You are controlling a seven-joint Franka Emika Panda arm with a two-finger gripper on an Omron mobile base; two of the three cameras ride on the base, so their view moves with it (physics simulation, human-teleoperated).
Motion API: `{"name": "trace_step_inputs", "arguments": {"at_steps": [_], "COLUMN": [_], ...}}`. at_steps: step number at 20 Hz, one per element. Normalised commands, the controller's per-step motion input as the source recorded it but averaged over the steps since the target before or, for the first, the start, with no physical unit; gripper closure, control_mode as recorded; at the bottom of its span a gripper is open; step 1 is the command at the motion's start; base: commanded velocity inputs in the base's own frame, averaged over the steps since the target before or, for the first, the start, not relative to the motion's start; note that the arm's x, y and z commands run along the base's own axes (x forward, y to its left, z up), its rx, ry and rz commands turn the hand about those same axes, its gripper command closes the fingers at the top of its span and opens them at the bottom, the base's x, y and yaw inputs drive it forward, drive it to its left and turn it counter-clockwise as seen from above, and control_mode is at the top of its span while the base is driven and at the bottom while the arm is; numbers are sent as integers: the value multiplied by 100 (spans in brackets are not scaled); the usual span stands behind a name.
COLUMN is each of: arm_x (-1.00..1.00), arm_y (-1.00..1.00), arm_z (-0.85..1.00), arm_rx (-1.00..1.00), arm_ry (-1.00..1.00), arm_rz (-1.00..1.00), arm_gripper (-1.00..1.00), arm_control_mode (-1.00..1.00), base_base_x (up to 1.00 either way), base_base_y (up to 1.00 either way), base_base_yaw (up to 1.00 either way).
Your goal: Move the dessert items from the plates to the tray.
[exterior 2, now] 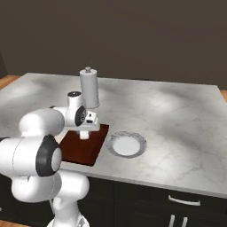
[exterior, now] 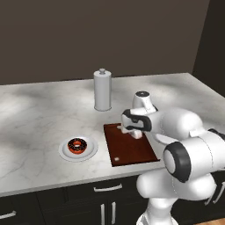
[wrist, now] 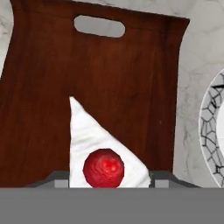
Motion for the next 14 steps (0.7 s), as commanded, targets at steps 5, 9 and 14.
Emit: {"name": "trace_step_inputs", "arguments": {"at_steps": [5, 9, 14], "arm_x": [52, 52, 11], "arm_y": [28, 4, 0], "arm_z": [0, 0, -17], "arm_rx": [0, 1, 0], "arm_ry": [3, 0, 0], "arm_rz": [-5, -5, -5], "arm_gripper": [100, 100, 100], "arm_control_mode": [-100, -100, -100], "base_base_x": [0, 0, 0], "base_base_y": [0, 0, 0], "base_base_yaw": [0, 0, 0]}}
